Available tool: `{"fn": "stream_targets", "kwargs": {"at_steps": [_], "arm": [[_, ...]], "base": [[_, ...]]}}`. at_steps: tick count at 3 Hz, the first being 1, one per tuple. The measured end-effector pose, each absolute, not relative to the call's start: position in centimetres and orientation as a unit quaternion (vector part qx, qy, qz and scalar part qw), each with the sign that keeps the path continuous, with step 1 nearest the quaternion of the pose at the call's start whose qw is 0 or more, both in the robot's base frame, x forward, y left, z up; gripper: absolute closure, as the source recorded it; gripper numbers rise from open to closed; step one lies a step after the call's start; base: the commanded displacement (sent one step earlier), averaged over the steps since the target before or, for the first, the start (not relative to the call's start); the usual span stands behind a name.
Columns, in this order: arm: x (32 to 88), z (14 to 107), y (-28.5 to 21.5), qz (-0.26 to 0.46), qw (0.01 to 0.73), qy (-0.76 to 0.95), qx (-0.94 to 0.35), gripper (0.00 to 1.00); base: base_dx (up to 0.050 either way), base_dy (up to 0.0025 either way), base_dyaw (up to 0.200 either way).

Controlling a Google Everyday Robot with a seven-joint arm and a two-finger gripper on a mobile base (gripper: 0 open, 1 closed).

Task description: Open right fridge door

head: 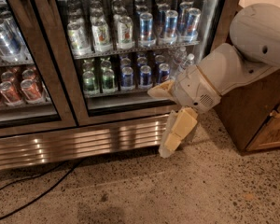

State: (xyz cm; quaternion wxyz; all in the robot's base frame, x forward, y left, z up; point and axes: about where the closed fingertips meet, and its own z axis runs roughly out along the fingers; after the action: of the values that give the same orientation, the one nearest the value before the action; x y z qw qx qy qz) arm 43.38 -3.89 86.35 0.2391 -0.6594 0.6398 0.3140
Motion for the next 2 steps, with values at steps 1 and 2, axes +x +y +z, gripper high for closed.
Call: {"fn": "stream_targets", "kwargs": {"at_steps": [1,2], "arm": [[42.27,88.58,-3.45,0.393,0.309,0.559,-0.662,0.00],[42.14,89.17,-3.03,0.397,0.327,0.536,-0.669,0.00]], "base": [[0.000,0.00000,0.000],[0.000,0.00000,0.000]]}}
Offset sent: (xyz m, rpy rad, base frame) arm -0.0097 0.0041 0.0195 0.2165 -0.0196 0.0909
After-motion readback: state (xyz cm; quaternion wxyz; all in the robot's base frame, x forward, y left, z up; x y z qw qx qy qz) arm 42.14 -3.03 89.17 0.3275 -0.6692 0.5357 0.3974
